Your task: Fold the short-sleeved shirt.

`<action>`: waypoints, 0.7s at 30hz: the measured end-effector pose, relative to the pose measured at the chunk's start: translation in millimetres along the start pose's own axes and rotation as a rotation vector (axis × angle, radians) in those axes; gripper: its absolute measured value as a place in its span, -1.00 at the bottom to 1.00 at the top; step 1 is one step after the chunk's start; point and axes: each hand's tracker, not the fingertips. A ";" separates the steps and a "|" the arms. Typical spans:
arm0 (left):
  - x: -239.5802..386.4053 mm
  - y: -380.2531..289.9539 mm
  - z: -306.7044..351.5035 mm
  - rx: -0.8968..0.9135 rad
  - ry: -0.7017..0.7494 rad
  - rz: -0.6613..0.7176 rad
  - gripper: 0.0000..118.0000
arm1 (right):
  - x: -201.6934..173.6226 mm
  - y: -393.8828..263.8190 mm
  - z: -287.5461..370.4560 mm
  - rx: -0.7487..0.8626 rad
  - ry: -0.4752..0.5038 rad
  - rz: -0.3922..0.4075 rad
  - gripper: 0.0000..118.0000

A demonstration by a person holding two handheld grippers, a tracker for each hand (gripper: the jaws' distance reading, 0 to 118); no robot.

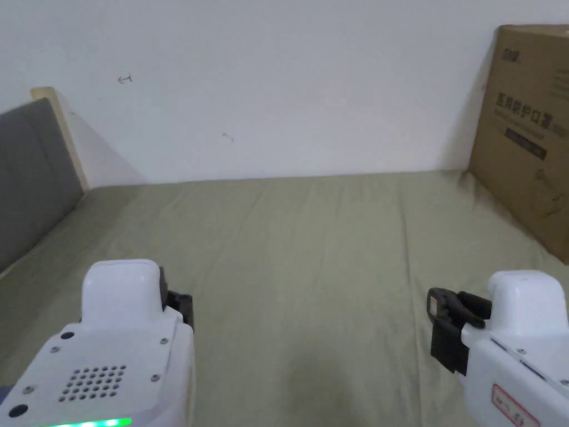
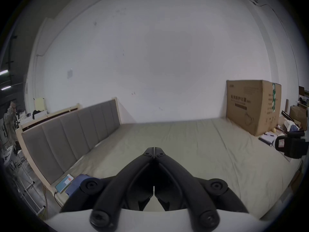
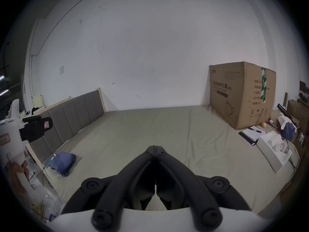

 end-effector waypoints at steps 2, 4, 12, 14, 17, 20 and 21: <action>13.9 2.4 7.7 -0.005 -0.005 0.003 -1.00 | 2.8 3.9 6.5 0.011 -0.016 0.007 -1.00; 16.3 1.4 14.0 0.024 -0.032 0.035 -1.00 | 5.5 8.0 13.1 0.015 -0.040 0.053 -1.00; 21.2 7.7 33.3 0.051 -0.003 0.061 -1.00 | 14.3 10.7 34.7 0.076 -0.096 0.079 -0.78; 25.7 10.6 38.3 0.065 0.003 0.046 -0.66 | 13.7 11.8 35.7 0.083 -0.101 0.089 -0.40; 28.7 12.6 37.5 0.045 -0.060 0.042 0.91 | 12.9 14.1 36.0 0.083 -0.099 0.095 0.79; 31.0 9.4 46.8 0.103 -0.055 0.053 0.99 | 11.0 15.4 40.3 0.127 -0.087 0.097 1.00; 30.7 10.9 47.4 0.105 -0.062 0.047 0.99 | 10.1 17.1 41.1 0.120 -0.092 0.098 1.00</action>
